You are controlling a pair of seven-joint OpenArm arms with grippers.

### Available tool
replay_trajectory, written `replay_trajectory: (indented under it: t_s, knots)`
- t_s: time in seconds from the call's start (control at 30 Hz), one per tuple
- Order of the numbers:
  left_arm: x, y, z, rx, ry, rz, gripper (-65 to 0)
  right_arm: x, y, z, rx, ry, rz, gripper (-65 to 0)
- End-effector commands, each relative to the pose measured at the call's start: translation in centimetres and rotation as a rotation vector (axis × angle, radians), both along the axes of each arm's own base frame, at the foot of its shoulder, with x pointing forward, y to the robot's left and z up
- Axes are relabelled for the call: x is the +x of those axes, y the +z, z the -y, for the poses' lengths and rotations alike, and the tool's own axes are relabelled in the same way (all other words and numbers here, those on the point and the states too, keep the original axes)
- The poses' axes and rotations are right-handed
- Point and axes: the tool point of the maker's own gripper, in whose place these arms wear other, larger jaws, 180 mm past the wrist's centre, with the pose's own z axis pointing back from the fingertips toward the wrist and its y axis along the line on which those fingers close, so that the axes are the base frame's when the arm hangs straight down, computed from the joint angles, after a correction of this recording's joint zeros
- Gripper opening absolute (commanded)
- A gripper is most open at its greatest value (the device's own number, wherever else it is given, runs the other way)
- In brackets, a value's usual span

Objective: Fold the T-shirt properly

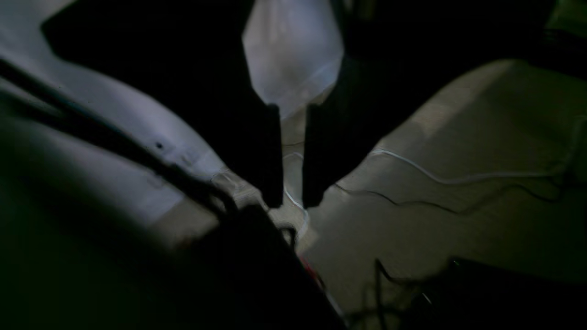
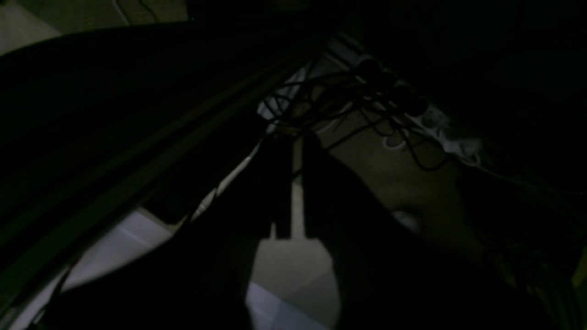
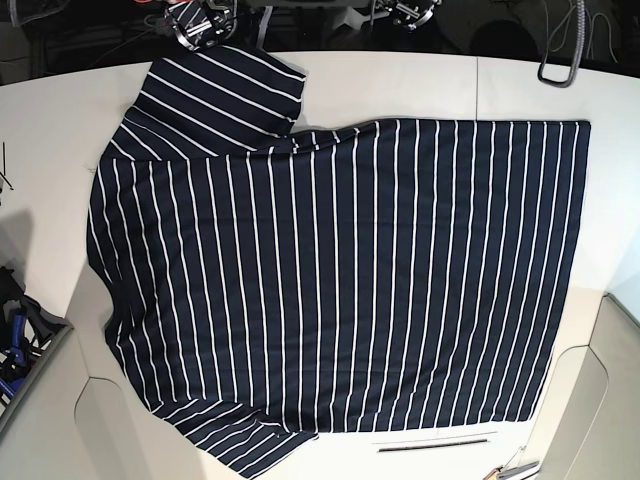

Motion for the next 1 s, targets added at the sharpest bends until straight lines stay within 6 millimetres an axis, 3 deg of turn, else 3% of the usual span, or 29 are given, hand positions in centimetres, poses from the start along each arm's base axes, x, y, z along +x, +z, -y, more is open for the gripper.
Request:
replay_trajectory:
  t_s: [0.0, 0.3, 0.37, 0.73, 0.97]
  knots:
    - [-0.7, 0.2, 0.2, -0.016, 0.003, -0.016, -54.0, -0.7, 0.0, 0.0, 0.006, 0.001, -0.011, -59.8]
    - [-2.0, 1.4, -1.6, -0.044, 0.082, 0.033, -54.0, -5.8, 0.5, 0.6, 0.046, 0.030, -0.084, -59.8]
    - [-2.3, 1.9, -2.3, -0.053, 0.135, 0.035, -54.0, -6.0, 1.0, 1.0, 0.071, 0.025, -0.083, -59.8]
    - [-4.8, 4.8, -6.1, -0.031, 0.370, 0.036, -54.0, -9.3, 4.8, 4.2, 0.159, -0.022, -0.055, -59.8]
    - [-5.2, 7.6, -6.3, -0.052, 0.369, 0.110, -54.0, -10.5, 8.8, 3.6, 0.222, 0.009, -0.016, -59.8]
